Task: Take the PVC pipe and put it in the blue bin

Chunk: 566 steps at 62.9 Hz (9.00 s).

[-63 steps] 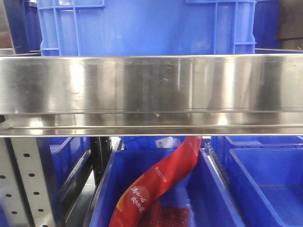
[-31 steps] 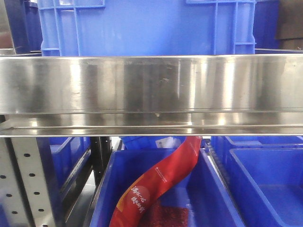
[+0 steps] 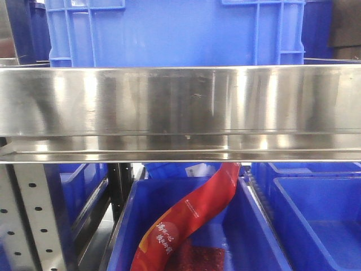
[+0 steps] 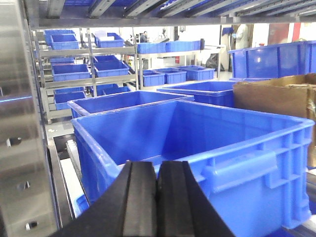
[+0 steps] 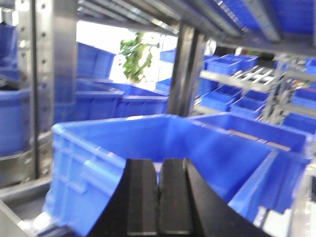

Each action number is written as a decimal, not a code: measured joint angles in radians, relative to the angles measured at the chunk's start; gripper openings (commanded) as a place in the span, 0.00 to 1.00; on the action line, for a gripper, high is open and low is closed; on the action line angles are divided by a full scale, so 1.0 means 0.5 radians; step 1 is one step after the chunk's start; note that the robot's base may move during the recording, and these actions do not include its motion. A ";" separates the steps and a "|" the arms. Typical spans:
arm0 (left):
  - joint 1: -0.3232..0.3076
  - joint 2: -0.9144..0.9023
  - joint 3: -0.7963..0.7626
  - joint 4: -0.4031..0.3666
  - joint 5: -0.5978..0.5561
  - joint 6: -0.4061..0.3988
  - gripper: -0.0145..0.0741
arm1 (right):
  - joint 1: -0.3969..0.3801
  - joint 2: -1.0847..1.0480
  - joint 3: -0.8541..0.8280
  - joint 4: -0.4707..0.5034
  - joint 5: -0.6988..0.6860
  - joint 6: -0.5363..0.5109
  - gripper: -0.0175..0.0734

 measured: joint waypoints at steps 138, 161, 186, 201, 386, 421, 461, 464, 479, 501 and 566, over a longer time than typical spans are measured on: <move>0.514 -0.515 0.108 0.000 0.004 0.000 0.04 | 0.000 0.000 0.000 -0.004 0.079 0.000 0.01; 0.597 -0.705 0.412 0.000 0.004 0.000 0.04 | 0.000 0.000 0.000 -0.004 0.079 0.000 0.01; 0.676 -1.012 0.776 0.000 0.004 0.000 0.04 | 0.000 0.000 0.000 -0.004 0.079 0.000 0.01; 0.676 -1.232 0.977 0.000 0.008 0.000 0.04 | 0.000 0.000 0.000 -0.004 0.079 0.000 0.01; 0.839 -1.247 1.359 0.000 -0.055 0.000 0.04 | 0.000 0.000 0.000 -0.004 0.079 0.000 0.01; 0.839 -1.247 1.359 0.000 -0.055 0.000 0.04 | 0.000 0.000 0.000 -0.004 0.079 0.000 0.01; 0.839 -1.247 1.359 0.000 -0.055 0.000 0.04 | 0.000 0.000 0.000 -0.004 0.079 0.000 0.01; 0.839 -1.247 1.359 0.000 -0.055 0.000 0.04 | 0.000 0.000 0.000 -0.004 0.079 0.000 0.01; 0.839 -1.247 1.359 0.000 -0.055 0.000 0.04 | 0.000 0.000 0.000 -0.382 0.079 0.000 0.01; 0.839 -1.247 1.359 0.000 -0.055 0.000 0.04 | 0.000 0.000 0.000 -0.521 0.079 0.000 0.01; 0.839 -1.247 1.359 0.000 -0.055 0.000 0.04 | -0.070 -0.086 0.032 -1.066 0.083 0.955 0.01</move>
